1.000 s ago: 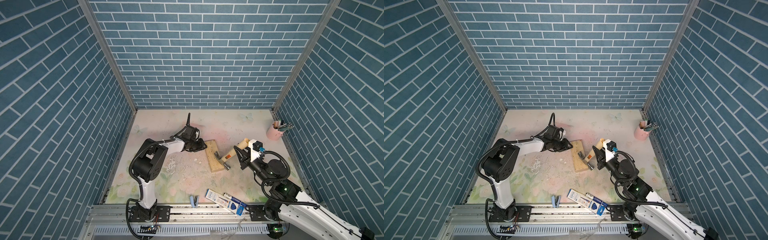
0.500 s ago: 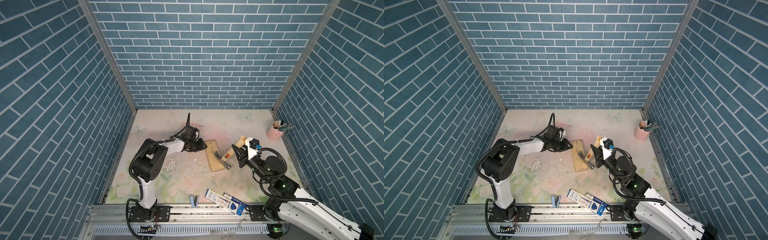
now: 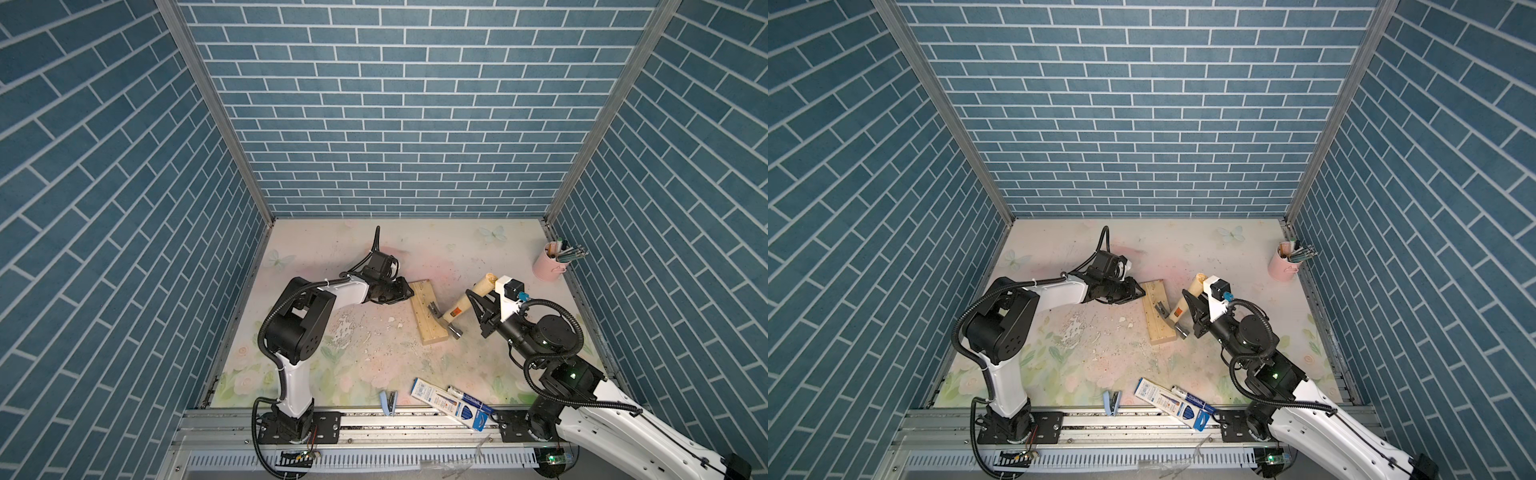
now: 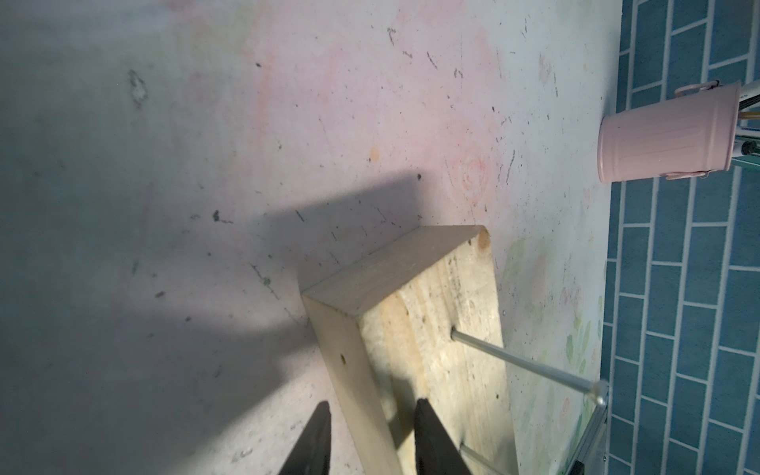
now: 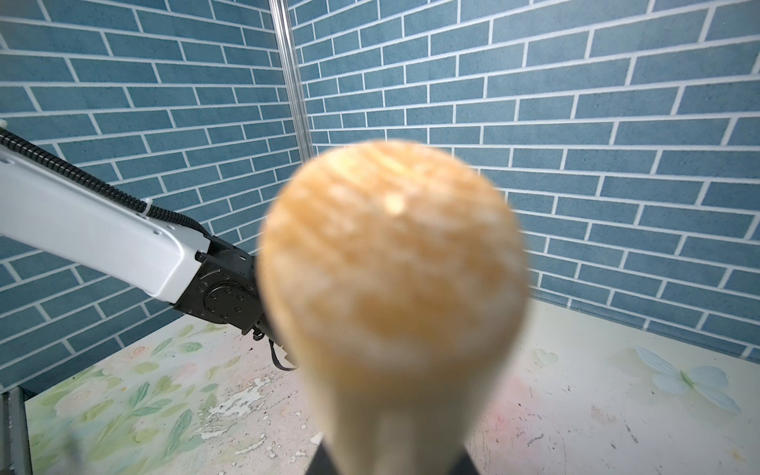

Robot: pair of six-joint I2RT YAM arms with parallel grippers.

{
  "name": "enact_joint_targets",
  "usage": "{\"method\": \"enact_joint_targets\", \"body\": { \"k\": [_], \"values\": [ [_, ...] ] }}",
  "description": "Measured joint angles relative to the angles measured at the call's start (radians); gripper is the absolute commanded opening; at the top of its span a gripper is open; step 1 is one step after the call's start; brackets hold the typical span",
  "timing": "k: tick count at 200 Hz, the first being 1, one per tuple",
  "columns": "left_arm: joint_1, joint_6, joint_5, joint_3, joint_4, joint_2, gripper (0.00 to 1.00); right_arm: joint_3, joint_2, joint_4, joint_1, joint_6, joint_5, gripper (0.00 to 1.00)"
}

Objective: Use a claw hammer to pull out a nail
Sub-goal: Remove the nail from the mounting plate.

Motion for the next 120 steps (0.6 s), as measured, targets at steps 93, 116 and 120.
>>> {"method": "enact_joint_targets", "body": {
  "k": [93, 116, 120],
  "values": [
    [0.0, 0.019, -0.003, 0.001, -0.002, -0.003, 0.35, 0.122, 0.047, -0.084, 0.0, -0.001, -0.011, 0.0],
    [0.0, 0.042, -0.013, 0.006, -0.023, -0.009, 0.35, 0.214, 0.096, -0.127, 0.0, -0.001, 0.003, 0.0],
    [0.0, 0.046, -0.018, 0.006, -0.029, -0.012, 0.35, 0.229, 0.104, -0.132, 0.0, -0.001, 0.006, 0.0]
  ]
}}
